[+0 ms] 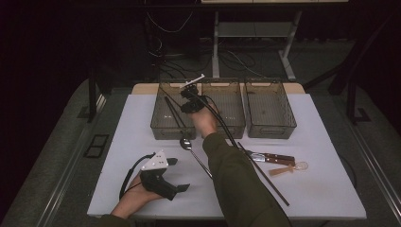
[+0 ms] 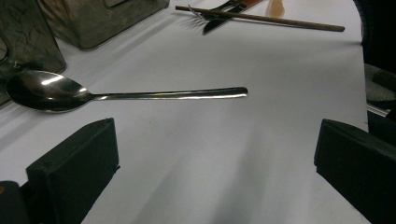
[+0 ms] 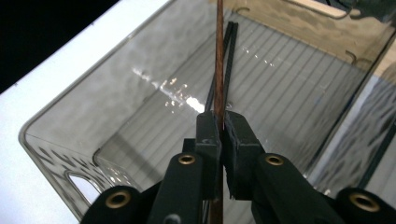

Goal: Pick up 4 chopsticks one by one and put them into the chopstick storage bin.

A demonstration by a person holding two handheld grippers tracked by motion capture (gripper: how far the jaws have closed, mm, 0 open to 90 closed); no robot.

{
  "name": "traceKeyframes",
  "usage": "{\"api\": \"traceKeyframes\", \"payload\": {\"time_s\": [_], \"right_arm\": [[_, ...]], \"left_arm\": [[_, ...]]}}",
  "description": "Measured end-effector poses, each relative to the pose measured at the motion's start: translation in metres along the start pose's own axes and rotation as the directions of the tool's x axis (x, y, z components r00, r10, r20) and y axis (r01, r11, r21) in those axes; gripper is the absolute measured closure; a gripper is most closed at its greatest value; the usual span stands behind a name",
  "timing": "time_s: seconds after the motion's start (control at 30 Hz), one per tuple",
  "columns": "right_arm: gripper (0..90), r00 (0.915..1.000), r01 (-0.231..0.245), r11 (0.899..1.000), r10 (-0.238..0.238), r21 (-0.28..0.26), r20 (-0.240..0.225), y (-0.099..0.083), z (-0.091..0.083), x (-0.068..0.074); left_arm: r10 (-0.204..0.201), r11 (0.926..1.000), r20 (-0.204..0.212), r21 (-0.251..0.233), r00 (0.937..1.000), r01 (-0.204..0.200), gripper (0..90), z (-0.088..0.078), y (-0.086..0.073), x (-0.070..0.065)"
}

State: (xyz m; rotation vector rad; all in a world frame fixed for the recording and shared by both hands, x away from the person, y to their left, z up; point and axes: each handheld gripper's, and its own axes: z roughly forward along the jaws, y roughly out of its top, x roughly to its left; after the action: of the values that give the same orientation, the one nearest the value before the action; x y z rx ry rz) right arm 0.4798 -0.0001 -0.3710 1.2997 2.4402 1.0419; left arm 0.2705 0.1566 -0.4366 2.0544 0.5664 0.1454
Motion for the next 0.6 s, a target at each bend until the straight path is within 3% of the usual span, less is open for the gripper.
{"api": "traceKeyframes", "payload": {"time_s": [0.1, 0.33, 0.6], "right_arm": [[75.1, 0.9999, 0.012, 1.000, -0.012, -0.013, -0.007, 0.000, -0.001, 0.000], [63.3, 0.9993, 0.036, 0.999, -0.036, -0.020, -0.005, 0.000, -0.012, -0.005], [46.9, 0.9968, 0.072, 0.994, -0.074, -0.081, -0.031, -0.009, -0.047, -0.015]], "left_arm": [[0.003, 1.0000, -0.001, -0.001, 1.0000, -0.003, 0.0, 0.000, 0.000, 0.000], [-0.003, 1.0000, -0.003, -0.002, 1.0000, 0.003, 0.0, 0.000, 0.000, 0.000], [-0.019, 0.9997, -0.007, -0.018, 0.9998, 0.019, 0.0, -0.001, 0.000, 0.002]]}}
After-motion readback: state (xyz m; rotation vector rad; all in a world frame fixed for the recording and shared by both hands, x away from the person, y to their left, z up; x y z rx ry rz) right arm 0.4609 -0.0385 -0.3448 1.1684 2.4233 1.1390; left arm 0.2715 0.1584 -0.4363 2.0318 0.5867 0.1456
